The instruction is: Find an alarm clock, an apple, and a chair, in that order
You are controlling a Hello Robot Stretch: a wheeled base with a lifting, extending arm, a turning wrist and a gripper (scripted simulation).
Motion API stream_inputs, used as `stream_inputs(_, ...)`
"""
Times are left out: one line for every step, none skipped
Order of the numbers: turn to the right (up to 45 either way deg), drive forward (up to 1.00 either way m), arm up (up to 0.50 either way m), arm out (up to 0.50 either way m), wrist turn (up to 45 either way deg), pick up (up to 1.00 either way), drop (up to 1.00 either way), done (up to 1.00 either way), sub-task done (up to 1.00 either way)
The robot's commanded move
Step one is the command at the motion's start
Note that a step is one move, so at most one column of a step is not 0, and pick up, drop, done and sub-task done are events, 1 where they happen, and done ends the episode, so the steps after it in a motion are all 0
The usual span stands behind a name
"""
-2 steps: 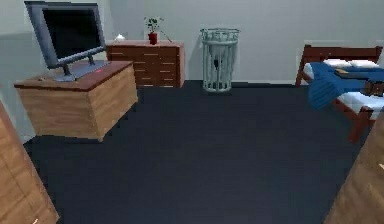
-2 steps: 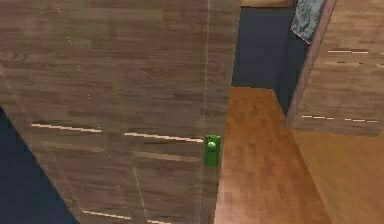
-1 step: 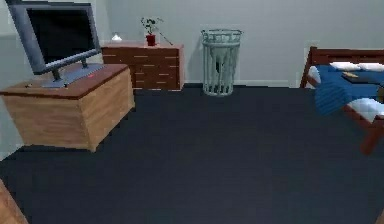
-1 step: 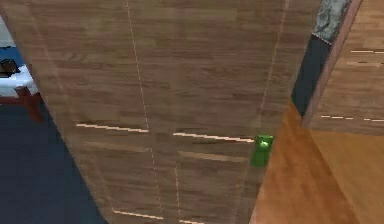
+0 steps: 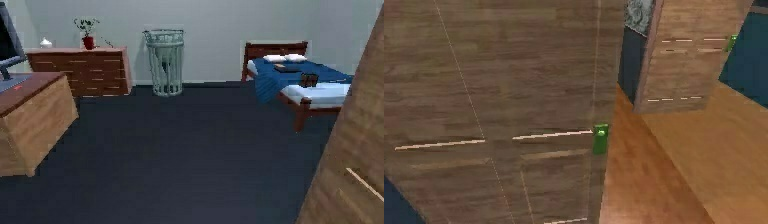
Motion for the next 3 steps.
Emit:
stream_inputs(0.0, 0.90, 0.00, 0.00, 0.0, 0.00, 0.00, 0.00, 0.00)
stream_inputs(36.0, 0.00, 0.00, 0.00, 0.0, 0.00, 0.00, 0.00, 0.00)
stream_inputs(0.0, 0.50, 0.00, 0.00, 0.0, 0.00, 0.00, 0.00, 0.00)
